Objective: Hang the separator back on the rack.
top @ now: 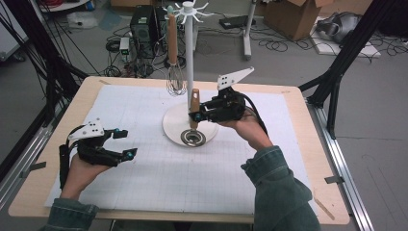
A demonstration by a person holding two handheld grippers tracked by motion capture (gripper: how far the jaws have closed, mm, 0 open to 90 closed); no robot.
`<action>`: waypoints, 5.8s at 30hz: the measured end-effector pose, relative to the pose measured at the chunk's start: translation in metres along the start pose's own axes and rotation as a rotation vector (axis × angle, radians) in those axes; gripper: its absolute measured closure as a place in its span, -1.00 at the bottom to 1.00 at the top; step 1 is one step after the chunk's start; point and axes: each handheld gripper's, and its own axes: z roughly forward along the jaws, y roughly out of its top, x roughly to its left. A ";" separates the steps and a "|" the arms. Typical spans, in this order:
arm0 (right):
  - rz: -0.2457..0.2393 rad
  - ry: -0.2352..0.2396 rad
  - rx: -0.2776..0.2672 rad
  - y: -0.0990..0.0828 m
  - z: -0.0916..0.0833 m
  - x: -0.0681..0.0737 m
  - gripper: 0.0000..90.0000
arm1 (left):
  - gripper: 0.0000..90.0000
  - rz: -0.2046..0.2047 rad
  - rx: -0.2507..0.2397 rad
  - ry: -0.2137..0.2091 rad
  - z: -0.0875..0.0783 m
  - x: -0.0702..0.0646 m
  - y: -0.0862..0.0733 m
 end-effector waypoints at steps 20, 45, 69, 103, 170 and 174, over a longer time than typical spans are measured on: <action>-0.037 -0.023 -0.008 0.054 -0.017 -0.008 0.60 | -0.82 -0.016 0.017 0.073 -0.007 0.007 -0.006; -0.065 -0.042 0.003 0.114 -0.022 -0.013 0.60 | -0.96 -0.024 0.005 0.119 -0.013 0.010 -0.007; -0.015 -0.094 -0.004 0.142 -0.021 -0.027 0.60 | -0.96 -0.010 -0.006 0.120 -0.016 0.010 -0.006; 0.036 -0.192 -0.098 0.117 -0.034 -0.030 0.39 | -0.96 -0.017 0.005 0.120 -0.015 0.010 -0.006; 0.219 -0.450 -0.065 -0.098 -0.040 -0.019 -1.00 | -0.96 -0.035 0.033 0.097 -0.002 0.009 -0.012; 0.224 -0.462 -0.063 -0.109 -0.040 -0.015 -1.00 | -0.96 -0.039 0.035 0.095 -0.001 0.008 -0.012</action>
